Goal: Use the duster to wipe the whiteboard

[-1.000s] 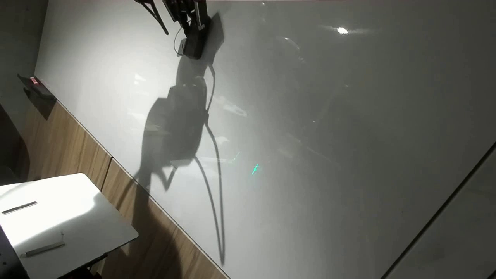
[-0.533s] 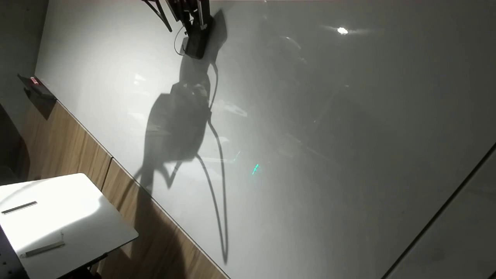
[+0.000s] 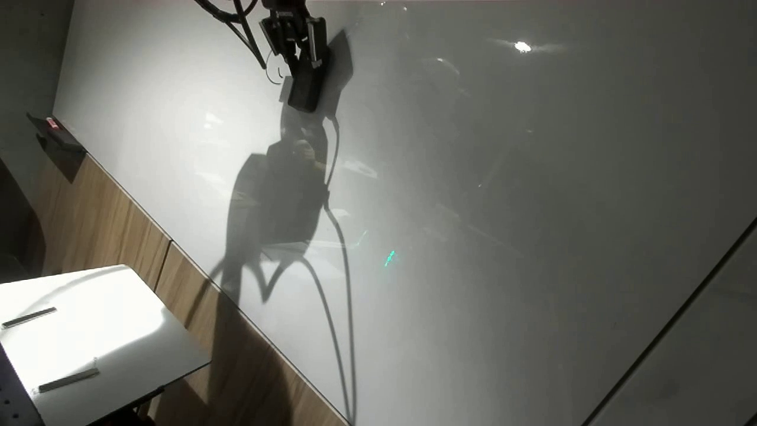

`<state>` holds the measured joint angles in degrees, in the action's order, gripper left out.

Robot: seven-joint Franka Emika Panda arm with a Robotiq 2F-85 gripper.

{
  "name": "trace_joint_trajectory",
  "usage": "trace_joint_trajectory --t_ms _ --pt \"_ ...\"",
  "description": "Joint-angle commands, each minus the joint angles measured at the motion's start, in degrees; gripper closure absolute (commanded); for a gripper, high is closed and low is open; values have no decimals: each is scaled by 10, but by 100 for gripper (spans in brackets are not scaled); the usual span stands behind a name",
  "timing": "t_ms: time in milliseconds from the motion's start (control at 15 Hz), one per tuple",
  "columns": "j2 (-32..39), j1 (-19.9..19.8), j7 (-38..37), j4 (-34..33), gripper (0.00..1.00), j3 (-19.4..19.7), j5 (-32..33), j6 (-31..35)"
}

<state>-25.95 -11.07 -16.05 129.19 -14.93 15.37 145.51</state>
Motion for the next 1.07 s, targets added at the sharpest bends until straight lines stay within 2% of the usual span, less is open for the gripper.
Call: trace_joint_trajectory --t_ms 0,133,533,1000 --pt "95 -18 -11 -20 71 29 42 65" --pt "100 -11 -14 -21 71 34 43 59" --pt "41 35 -16 -5 71 28 6 22" --pt "10 92 -41 7 71 1 -4 20"
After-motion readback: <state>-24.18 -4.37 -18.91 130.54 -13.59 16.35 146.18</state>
